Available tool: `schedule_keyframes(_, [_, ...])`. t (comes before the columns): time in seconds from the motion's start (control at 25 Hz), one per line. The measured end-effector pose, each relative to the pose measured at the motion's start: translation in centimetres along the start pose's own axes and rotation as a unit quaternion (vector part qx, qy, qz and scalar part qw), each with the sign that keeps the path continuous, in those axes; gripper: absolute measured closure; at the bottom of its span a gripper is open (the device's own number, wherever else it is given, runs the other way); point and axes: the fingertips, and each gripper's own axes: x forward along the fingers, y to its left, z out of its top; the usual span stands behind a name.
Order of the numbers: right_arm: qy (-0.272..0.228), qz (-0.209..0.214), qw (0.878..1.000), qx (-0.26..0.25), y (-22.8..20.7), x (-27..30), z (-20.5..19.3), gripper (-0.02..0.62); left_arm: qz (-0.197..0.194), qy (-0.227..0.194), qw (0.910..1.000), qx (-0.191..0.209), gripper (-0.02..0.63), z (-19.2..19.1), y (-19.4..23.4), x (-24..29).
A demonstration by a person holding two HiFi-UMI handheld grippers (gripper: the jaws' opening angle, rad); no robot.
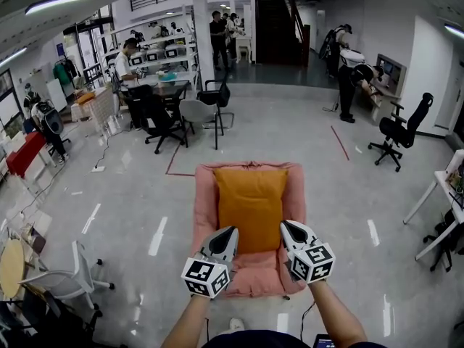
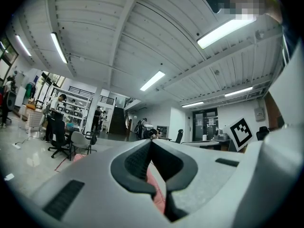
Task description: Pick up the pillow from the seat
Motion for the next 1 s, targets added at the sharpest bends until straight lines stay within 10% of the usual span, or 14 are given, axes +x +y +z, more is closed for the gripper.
schedule_keyframes(1.0, [0.038, -0.032, 0.999, 0.006, 0.4, 7.3, -2.8, 0.578, -0.013, 0.013, 0.9992, -0.036, 0.603, -2.5, 8.9, 1.7])
